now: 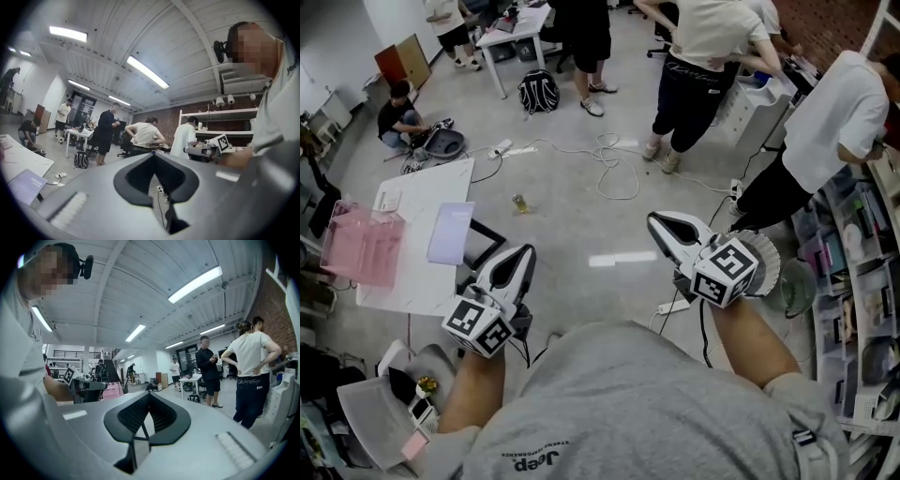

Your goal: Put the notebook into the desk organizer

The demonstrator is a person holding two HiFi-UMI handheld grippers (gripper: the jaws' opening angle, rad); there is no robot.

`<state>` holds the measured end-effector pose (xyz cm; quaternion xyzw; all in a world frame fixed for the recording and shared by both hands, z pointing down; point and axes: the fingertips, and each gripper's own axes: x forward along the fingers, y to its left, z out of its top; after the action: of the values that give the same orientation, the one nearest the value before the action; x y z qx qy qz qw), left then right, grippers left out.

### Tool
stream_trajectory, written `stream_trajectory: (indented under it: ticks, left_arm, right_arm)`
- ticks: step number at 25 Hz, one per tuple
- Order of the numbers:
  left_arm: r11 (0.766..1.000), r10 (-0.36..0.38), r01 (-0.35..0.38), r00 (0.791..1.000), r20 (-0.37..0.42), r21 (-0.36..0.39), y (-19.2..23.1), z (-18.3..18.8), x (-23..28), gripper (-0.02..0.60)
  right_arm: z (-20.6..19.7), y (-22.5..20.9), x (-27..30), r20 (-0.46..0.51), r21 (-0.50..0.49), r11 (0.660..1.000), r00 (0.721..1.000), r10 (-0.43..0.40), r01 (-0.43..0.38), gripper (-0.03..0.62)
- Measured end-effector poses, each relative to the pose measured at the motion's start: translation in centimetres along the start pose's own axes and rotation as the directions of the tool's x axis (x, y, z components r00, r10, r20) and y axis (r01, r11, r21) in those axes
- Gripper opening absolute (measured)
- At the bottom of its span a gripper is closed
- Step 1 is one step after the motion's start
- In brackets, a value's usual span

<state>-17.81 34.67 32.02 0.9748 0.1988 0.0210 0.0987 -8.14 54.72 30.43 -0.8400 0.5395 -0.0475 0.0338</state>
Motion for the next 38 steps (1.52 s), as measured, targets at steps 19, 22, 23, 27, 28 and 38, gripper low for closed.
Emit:
stream_trajectory:
  ticks: [19, 22, 23, 27, 28, 38]
  left_arm:
    - [0.981, -0.185, 0.184, 0.983, -0.005, -0.057, 14.3, 1.3, 13.2, 0.057]
    - [0.974, -0.222, 0.221, 0.975, -0.015, -0.053, 18.3, 2.3, 15.5, 0.057]
    - [0.972, -0.233, 0.233, 0.972, -0.018, -0.044, 19.7, 2.8, 16.1, 0.057]
    - [0.963, -0.269, 0.268, 0.963, -0.028, -0.034, 25.4, 4.9, 18.2, 0.135]
    - [0.959, -0.281, 0.280, 0.959, -0.031, -0.028, 26.5, 5.2, 18.7, 0.204]
    - [0.957, -0.290, 0.289, 0.957, -0.027, -0.023, 36.0, 7.0, 23.1, 0.531]
  right_arm:
    - [0.2, -8.7, 13.8, -0.038, -0.007, 0.991, 0.991, -0.131, 0.131, 0.002]
    - [1.0, -10.2, 18.4, -0.046, -0.012, 0.991, 0.989, -0.137, 0.137, 0.002]
    - [1.4, -10.7, 20.0, -0.043, -0.014, 0.990, 0.989, -0.139, 0.139, 0.002]
    - [3.7, -12.7, 26.3, -0.024, -0.019, 0.988, 0.988, -0.152, 0.151, 0.002]
    - [4.0, -13.1, 27.8, -0.025, -0.022, 0.988, 0.988, -0.153, 0.152, 0.002]
    - [4.4, -16.7, 38.5, -0.052, -0.028, 0.992, 0.991, -0.122, 0.121, 0.002]
